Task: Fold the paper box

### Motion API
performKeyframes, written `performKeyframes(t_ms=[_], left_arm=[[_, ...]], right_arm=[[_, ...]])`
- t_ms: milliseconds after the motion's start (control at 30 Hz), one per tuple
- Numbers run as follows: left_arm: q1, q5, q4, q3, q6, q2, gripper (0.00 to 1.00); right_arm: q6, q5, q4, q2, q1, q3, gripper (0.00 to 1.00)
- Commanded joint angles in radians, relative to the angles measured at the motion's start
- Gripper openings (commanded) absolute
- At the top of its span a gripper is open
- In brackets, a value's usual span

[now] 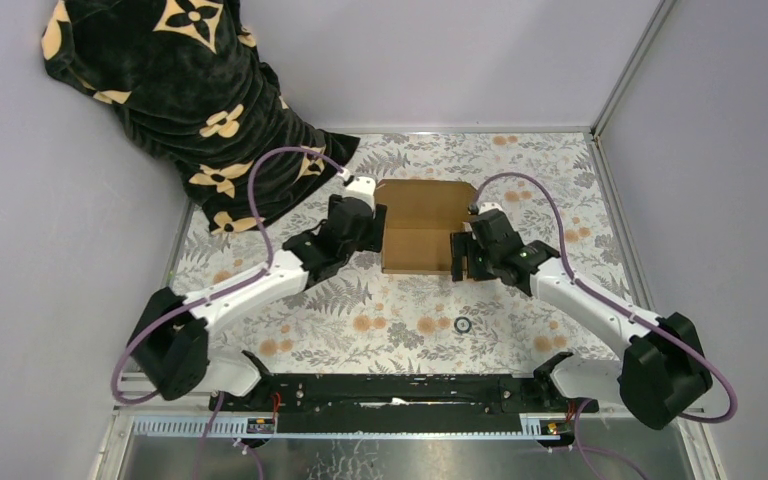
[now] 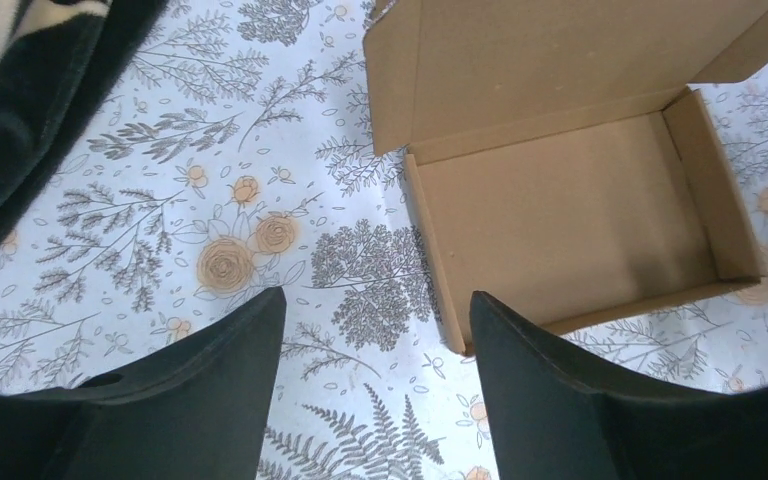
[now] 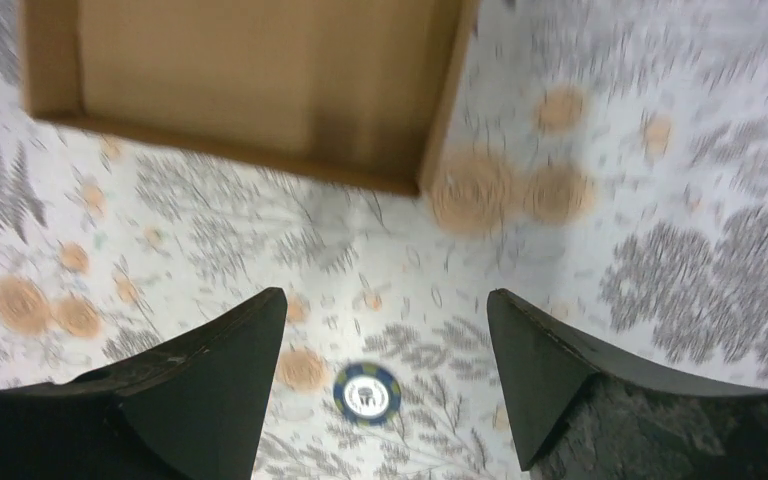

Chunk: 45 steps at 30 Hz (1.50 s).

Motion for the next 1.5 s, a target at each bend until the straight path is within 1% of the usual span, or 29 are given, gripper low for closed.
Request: performKeyframes(t_ms=[0, 67, 100, 233, 467, 533, 800, 1067, 1467], left_arm=[[0.006, 0.017, -0.065, -0.039, -0.053, -0.11, 0.81], [0.006, 0.01, -0.086, -0.05, -0.072, -0.142, 0.97], [0.005, 0.012, -0.09, -0.052, -0.081, -0.15, 0.98], [0.006, 0.012, -0.1, -0.077, -0.128, -0.17, 0.99], [0.005, 0.072, -0.089, -0.126, -0.196, -0.215, 0.99], [0.004, 0.084, -0.086, -0.139, -0.204, -0.224, 0.99], [0.003, 0.084, -0.09, -0.17, -0.209, -0.256, 0.99], [0.001, 0.088, -0.089, -0.183, -0.213, -0.272, 0.99], [-0.003, 0.09, -0.086, -0.19, -0.208, -0.281, 0.99]], right_arm=[[0.076, -0.055, -0.095, -0.09, 0.013, -0.093, 0.82], [0.103, -0.06, -0.094, -0.114, 0.026, -0.138, 0.83], [0.121, -0.062, -0.087, -0.124, 0.043, -0.154, 0.83], [0.198, -0.038, -0.084, -0.133, 0.109, -0.177, 0.82], [0.291, 0.046, -0.086, -0.143, 0.208, -0.234, 0.8], [0.304, 0.07, -0.093, -0.131, 0.232, -0.233, 0.78], [0.367, 0.161, -0.073, -0.036, 0.337, -0.246, 0.76], [0.398, 0.199, -0.042, -0.002, 0.348, -0.261, 0.72], [0.404, 0.178, 0.002, 0.073, 0.361, -0.269, 0.64]])
